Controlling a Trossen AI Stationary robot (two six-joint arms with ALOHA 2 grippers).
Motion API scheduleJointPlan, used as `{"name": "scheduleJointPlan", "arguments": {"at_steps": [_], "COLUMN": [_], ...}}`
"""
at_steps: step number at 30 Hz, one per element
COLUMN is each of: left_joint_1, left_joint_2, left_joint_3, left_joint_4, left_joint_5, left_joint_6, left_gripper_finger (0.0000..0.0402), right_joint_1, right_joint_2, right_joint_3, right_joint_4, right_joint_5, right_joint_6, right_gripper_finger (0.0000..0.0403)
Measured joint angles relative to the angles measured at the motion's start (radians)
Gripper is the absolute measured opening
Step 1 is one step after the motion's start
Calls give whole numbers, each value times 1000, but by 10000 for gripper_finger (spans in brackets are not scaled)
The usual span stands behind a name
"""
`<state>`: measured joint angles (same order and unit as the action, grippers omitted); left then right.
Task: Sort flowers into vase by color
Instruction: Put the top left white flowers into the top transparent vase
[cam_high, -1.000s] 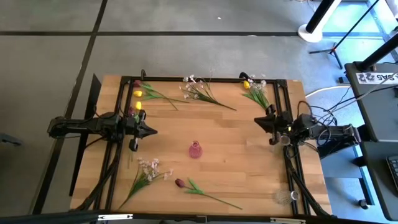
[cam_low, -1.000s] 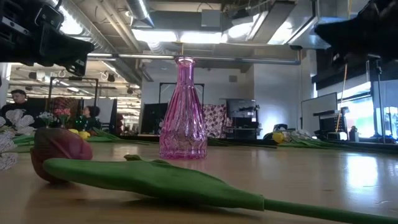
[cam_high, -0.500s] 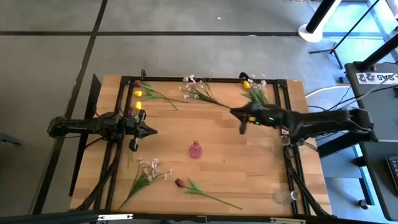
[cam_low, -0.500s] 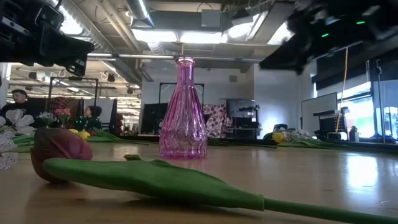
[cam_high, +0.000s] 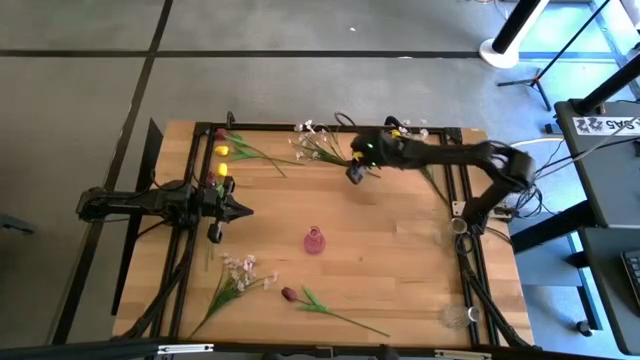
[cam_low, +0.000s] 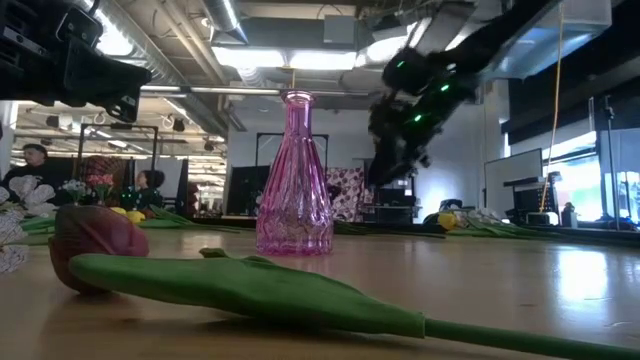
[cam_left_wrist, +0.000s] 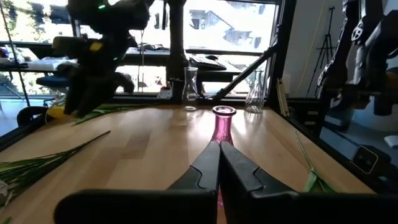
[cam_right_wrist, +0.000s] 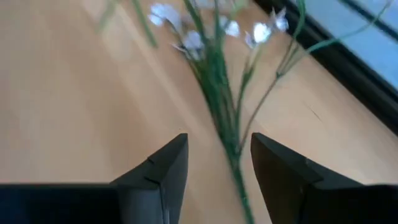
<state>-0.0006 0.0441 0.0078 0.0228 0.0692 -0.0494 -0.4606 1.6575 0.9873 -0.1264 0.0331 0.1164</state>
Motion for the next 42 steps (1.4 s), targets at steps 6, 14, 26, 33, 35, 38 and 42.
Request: {"name": "scheduleJointPlan", "arguments": {"at_steps": [6,14,26,33,35,38,42], "left_joint_1": [0,0,0,0,0,0,0], "left_joint_2": [0,0,0,0,0,0,0], "left_joint_3": [0,0,0,0,0,0,0], "left_joint_4": [0,0,0,0,0,0,0], "left_joint_5": [0,-2,-2,-2,-1,-1,-2], "left_joint_6": [0,0,0,0,0,0,0], "left_gripper_finger": [0,0,0,0,0,0,0], "right_joint_1": [-44,-50,-50,-50,-50,-41,1], "right_joint_2": [158,243,293,245,206,137,101], "right_joint_3": [123,128,134,130,129,143,141], "right_joint_4": [-89,-85,-92,-203,-301,-440,-597], "right_joint_5": [0,-31,2,17,17,19,15], "right_joint_6": [-1,4,-72,-65,-37,32,126], "right_gripper_finger": [173,172,97,19,26,19,8]}}
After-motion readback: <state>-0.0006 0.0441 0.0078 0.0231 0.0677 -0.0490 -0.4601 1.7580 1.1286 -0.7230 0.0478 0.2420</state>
